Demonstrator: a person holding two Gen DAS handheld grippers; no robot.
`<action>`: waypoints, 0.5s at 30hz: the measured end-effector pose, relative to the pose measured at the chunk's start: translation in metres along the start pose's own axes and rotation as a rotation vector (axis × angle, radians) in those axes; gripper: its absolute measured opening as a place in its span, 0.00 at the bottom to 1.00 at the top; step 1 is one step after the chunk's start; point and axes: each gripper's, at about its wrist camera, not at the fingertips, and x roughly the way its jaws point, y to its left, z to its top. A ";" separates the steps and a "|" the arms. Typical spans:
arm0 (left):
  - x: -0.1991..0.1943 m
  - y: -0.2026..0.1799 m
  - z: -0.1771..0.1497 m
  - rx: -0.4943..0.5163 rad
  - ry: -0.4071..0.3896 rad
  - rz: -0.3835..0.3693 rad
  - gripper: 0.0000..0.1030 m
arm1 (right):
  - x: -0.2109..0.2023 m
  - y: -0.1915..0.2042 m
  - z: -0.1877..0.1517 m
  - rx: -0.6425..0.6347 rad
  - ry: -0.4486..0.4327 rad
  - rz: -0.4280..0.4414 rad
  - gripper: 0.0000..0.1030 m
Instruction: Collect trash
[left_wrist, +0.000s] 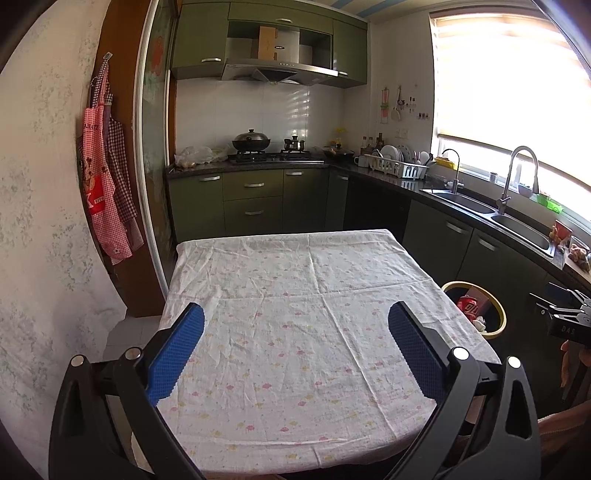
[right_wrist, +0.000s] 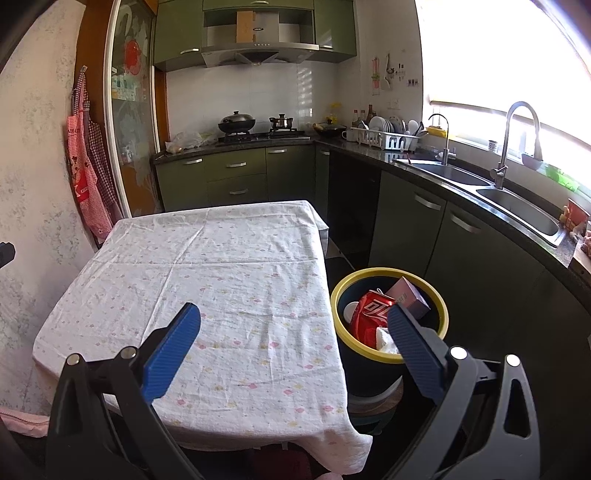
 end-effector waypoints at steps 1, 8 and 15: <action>0.000 0.000 0.000 -0.001 -0.001 0.000 0.96 | 0.000 0.000 0.000 -0.001 -0.002 0.000 0.94; -0.001 -0.001 -0.002 -0.002 -0.001 -0.001 0.96 | -0.001 0.001 0.000 -0.001 -0.004 0.000 0.94; 0.000 -0.001 -0.001 0.001 0.007 0.000 0.96 | -0.001 0.001 0.000 0.001 -0.001 0.000 0.94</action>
